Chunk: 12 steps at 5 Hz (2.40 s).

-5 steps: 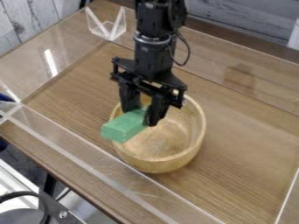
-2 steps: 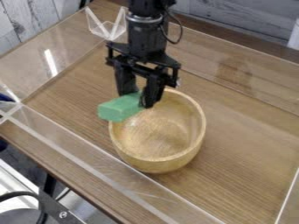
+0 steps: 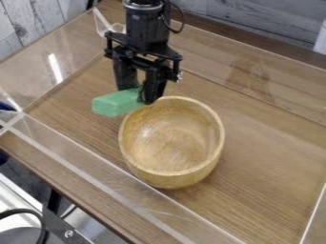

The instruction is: Remove the green block from inside the brown bowl and put it on the table

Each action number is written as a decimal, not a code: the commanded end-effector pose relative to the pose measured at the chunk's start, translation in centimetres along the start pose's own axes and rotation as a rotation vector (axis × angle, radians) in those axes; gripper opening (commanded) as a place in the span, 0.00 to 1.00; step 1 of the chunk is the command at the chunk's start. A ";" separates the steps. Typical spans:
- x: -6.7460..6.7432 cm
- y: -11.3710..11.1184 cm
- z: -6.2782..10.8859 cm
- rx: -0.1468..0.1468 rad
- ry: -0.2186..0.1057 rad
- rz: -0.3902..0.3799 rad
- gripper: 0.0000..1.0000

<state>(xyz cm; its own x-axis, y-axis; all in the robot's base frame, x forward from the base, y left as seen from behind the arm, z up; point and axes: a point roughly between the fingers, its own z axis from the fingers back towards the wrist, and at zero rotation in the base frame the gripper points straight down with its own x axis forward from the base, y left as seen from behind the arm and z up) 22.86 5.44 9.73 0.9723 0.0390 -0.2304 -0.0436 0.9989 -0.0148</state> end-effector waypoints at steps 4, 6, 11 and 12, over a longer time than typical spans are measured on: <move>1.8 1.9 2.1 -0.006 -0.031 0.095 0.00; 2.0 3.6 2.0 -0.021 -0.094 0.079 0.00; 4.1 7.3 0.1 0.056 -0.098 0.181 0.00; 5.3 8.2 -0.3 0.081 -0.081 0.203 0.00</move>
<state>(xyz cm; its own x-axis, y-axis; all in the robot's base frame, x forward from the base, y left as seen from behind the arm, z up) 26.47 13.38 6.34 0.9496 0.2322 -0.2107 -0.2187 0.9720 0.0856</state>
